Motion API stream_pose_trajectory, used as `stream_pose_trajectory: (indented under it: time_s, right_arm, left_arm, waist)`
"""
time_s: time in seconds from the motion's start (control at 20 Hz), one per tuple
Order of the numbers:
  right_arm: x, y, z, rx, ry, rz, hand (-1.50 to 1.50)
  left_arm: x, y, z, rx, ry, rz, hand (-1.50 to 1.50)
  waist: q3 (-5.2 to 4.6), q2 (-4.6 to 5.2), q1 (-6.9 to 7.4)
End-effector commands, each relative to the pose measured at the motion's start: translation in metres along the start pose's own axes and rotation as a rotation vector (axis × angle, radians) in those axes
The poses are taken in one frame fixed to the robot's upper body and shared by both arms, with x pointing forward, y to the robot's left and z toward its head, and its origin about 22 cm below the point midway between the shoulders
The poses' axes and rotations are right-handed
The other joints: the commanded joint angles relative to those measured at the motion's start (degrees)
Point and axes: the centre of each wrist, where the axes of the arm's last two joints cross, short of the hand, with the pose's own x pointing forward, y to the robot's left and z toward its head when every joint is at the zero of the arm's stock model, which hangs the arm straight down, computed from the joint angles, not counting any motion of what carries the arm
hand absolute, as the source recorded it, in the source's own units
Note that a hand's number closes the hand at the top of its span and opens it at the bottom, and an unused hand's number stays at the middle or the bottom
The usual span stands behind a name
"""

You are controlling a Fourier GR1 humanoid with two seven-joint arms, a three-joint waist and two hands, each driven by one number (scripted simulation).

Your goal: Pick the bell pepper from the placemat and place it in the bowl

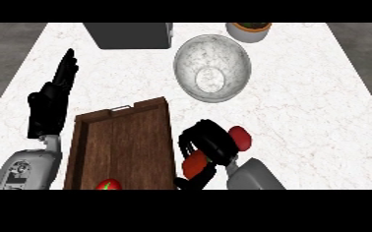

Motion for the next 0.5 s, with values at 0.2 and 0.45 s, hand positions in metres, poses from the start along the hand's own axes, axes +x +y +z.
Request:
stream_pose_trajectory:
  time_s: [0.2, 0.45]
  right_arm:
    - [0.106, -0.015, 0.007, -0.323, 0.126, -0.041, 1.5]
    - [0.16, -0.046, 0.011, -0.467, 0.213, -0.053, 1.5]
  left_arm:
    - [0.008, -0.005, 0.0, 0.007, -0.011, -0.001, 0.0]
    - [0.012, 0.008, -0.002, 0.004, -0.038, 0.0, 0.0]
  waist:
    - [0.13, 0.61, -1.09]
    - [0.2, 1.78, 0.99]
